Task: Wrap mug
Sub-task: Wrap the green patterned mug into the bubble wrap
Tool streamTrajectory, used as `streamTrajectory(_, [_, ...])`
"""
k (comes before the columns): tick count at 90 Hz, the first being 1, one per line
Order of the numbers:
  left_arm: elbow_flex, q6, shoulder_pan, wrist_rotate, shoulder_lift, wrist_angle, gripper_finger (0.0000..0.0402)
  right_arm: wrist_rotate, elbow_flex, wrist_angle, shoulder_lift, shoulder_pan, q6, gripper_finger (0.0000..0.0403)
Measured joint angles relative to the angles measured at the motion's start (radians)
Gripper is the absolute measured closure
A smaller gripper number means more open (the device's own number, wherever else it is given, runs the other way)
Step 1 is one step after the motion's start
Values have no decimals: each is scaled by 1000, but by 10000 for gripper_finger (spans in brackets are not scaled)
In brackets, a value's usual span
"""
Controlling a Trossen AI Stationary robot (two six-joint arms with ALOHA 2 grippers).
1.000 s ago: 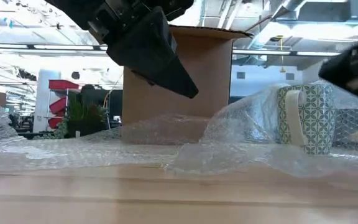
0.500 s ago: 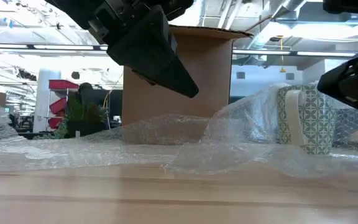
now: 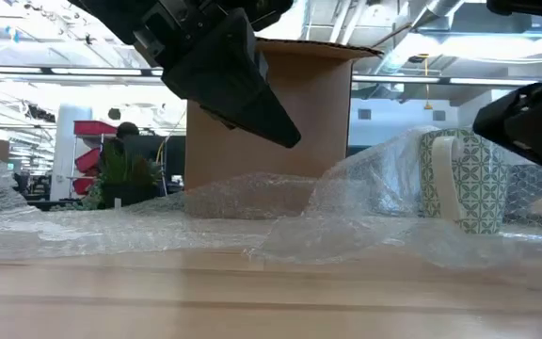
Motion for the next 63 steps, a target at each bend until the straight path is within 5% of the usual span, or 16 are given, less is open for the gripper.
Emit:
streamTrajectory(23, [0, -5, 0, 0, 0, 0, 402, 99, 3, -295, -72, 29, 107, 177])
streamTrajectory(47, [0, -8, -1, 0, 0, 1, 402, 94, -128, -91, -46, -8, 123, 184])
streamTrajectory(63, [0, -8, -2, 0, 0, 2, 402, 90, -132, -92, -44, -34, 131, 234])
